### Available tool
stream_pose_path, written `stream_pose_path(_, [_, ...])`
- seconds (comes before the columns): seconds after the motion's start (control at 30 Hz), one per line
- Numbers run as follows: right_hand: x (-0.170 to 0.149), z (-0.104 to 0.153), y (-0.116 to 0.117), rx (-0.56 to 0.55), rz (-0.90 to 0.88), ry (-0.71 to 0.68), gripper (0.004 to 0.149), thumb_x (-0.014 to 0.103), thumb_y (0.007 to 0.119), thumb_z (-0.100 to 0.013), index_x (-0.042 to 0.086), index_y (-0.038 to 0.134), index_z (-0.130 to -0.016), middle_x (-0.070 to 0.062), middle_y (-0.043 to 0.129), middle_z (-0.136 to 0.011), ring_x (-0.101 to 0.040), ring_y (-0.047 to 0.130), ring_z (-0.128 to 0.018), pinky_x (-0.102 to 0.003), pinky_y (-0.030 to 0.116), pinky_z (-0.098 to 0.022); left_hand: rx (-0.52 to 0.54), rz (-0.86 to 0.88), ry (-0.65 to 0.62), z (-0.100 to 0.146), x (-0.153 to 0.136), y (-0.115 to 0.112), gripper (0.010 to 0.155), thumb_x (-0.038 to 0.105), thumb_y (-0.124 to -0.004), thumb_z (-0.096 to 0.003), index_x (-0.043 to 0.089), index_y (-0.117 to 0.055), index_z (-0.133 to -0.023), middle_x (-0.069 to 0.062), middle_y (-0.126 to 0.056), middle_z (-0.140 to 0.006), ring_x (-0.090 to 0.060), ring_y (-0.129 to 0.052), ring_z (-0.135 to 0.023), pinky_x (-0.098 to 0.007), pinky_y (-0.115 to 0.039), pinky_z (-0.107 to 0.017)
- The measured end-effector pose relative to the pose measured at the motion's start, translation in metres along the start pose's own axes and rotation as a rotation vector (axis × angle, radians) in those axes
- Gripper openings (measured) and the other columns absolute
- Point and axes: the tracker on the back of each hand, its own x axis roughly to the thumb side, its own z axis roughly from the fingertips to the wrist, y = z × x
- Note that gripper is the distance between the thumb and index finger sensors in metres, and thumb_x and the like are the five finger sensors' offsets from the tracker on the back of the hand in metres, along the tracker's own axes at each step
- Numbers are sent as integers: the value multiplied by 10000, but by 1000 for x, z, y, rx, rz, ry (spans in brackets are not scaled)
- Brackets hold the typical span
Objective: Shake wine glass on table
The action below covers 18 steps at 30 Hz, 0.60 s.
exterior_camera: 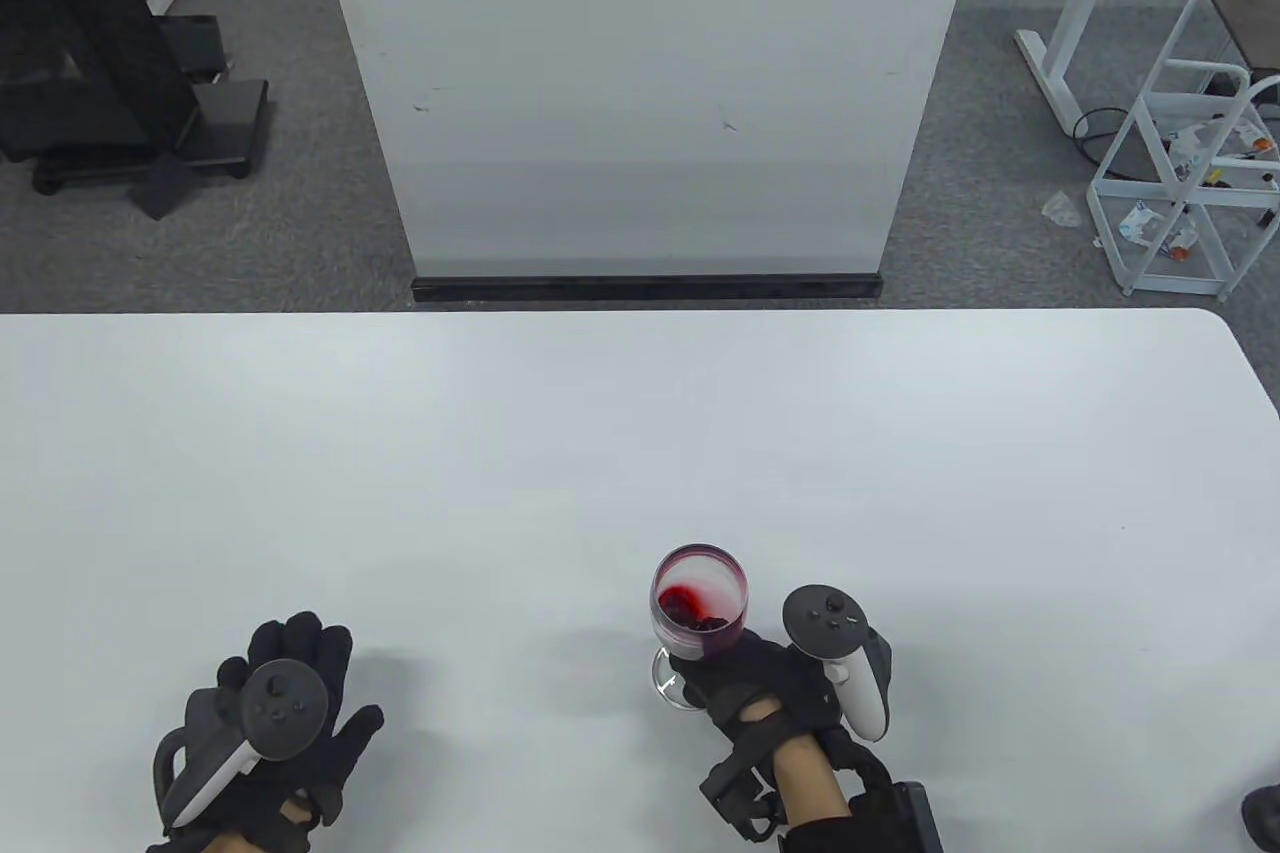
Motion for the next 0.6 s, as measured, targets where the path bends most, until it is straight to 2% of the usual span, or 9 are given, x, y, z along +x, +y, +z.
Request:
stream_pose_path(0.13, [-2, 1, 3, -74, -9, -5, 551, 395, 762, -518, 207, 571, -999, -88, 536, -1083, -269, 809, -736, -435, 748, -510, 2, 7, 0, 0, 0, 0, 770, 602, -599, -474, 344, -161, -1052, 47, -17, -1141, -270, 39, -1053, -521, -27, -751])
stream_pose_path(0.27, [-1, 0, -1, 6, -2, -2, 543, 385, 806, -493, 192, 633, -970, -92, 584, -1065, -296, 829, -709, -457, 752, -486, -2, -2, -2, -1, 0, -1, 772, 603, -599, -473, 343, -158, -1051, 45, -19, -1140, -272, 36, -1053, -521, -29, -752])
stream_pose_path(0.4, [-3, 1, 1, -79, -23, -3, 553, 395, 759, -520, 205, 565, -1003, -90, 526, -1087, -270, 804, -740, -437, 744, -513, -2, 6, -1, -1, 0, 0, 770, 604, -598, -474, 345, -158, -1051, 48, -17, -1140, -270, 38, -1053, -521, -26, -752])
stream_pose_path(0.5, [-1, -1, 1, -13, -18, -18, 543, 378, 807, -490, 191, 632, -970, -95, 583, -1063, -294, 829, -699, -459, 749, -485, -10, 1, 0, -2, 0, -1, 770, 604, -598, -473, 344, -159, -1051, 48, -18, -1140, -271, 36, -1053, -520, -29, -752])
stream_pose_path(0.6, [-2, -2, -2, -37, -10, -8, 539, 394, 810, -496, 197, 635, -966, -89, 589, -1061, -282, 829, -699, -446, 753, -487, -3, 2, 2, -1, 0, 0, 771, 603, -599, -473, 344, -159, -1051, 48, -19, -1140, -271, 36, -1053, -521, -29, -752])
